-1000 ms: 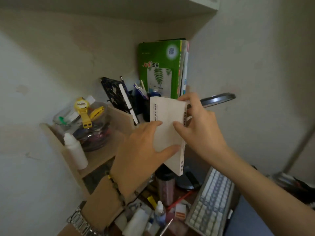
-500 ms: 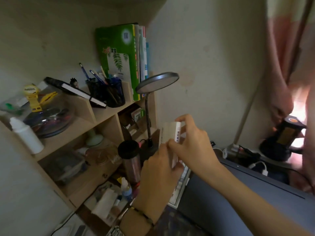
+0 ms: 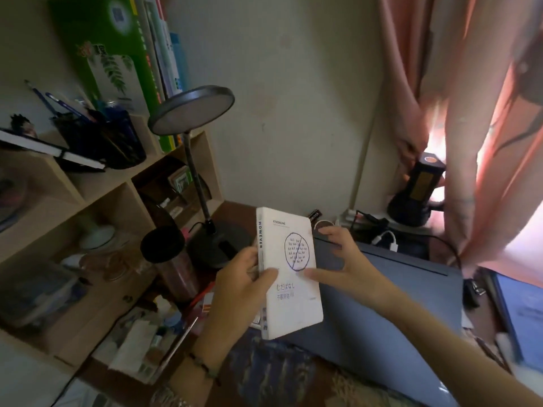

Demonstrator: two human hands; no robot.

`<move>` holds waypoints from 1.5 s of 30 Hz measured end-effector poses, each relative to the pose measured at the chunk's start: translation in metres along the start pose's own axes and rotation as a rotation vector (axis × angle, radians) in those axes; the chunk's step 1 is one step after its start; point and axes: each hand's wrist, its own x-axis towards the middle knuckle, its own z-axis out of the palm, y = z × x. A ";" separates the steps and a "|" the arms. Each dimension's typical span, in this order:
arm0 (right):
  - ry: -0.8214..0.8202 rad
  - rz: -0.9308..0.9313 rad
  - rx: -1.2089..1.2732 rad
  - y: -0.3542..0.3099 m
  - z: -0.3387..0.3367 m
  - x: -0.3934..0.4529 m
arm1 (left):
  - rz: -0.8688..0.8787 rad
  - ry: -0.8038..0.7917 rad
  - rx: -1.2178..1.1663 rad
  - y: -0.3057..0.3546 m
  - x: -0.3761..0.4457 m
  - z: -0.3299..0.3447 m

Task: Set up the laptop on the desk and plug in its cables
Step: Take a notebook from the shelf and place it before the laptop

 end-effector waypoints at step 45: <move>0.631 0.888 -0.408 0.127 0.115 -0.172 | -0.173 -0.802 0.307 -0.179 -0.053 0.081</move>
